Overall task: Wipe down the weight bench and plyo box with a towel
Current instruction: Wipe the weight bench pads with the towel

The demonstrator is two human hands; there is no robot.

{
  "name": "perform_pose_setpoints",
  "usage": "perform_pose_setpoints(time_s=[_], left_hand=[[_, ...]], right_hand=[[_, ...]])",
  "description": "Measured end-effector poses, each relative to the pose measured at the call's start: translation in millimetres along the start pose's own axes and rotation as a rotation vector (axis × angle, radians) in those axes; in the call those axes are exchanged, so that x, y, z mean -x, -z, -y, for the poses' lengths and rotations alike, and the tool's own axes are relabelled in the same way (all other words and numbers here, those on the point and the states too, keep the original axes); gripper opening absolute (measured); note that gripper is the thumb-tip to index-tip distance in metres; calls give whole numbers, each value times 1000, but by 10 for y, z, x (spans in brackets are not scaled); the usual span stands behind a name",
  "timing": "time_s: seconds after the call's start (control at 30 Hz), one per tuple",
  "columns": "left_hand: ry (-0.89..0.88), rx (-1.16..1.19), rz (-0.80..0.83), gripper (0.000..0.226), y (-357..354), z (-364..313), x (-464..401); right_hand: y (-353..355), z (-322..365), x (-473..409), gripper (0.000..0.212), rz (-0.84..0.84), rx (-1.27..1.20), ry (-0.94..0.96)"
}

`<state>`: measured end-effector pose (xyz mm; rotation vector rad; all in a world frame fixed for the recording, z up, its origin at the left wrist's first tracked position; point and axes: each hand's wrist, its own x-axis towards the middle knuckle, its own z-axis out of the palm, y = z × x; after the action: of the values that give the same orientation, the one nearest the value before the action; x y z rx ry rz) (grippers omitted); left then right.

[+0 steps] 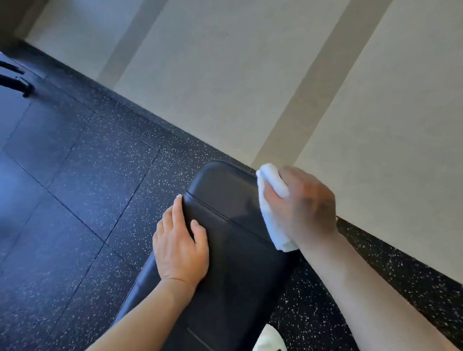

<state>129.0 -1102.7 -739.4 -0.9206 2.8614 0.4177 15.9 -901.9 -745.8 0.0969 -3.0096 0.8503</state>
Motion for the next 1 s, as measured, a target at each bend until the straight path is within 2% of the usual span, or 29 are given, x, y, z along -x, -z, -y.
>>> perform_pose_setpoints(time_s=[0.07,0.1,0.23,0.3,0.4,0.47,0.57,0.63,0.73,0.8,0.93,1.0], left_hand=[[-10,6,6,74,15,-32,15],[-16,12,9,75,20,-49,21],[-81,-9,21,71,46,-79,12],[-240,-44,21,67,107,-89,25],[-545,-46,83,60,157,-199,178],[-618,-19,103,56,108,-327,319],[-513,62,24,54,-117,-544,482],[-426,92,-46,56,-263,-652,576],[-423,84,-76,59,-376,-686,638],[-423,65,-78,59,-378,-675,638],[-401,53,-69,60,-386,-674,656],[-402,40,-64,61,-384,-662,661]], right_hand=[[-41,-7,-106,27,92,-60,-64],[-41,-38,-95,30,81,-109,-53],[115,-173,393,27,-150,-104,4],[108,-262,844,25,-181,-159,-27],[40,-359,1553,33,-85,-487,-268],[-5,-323,1848,32,-21,-714,-453],[-71,-241,1834,39,-35,-918,-684],[-94,-202,1632,32,-106,-946,-693],[-94,-284,1202,31,-187,-950,-720],[-56,-439,851,33,-133,-925,-726],[8,-626,417,28,102,-886,-611],[46,-634,511,27,114,-926,-603]])
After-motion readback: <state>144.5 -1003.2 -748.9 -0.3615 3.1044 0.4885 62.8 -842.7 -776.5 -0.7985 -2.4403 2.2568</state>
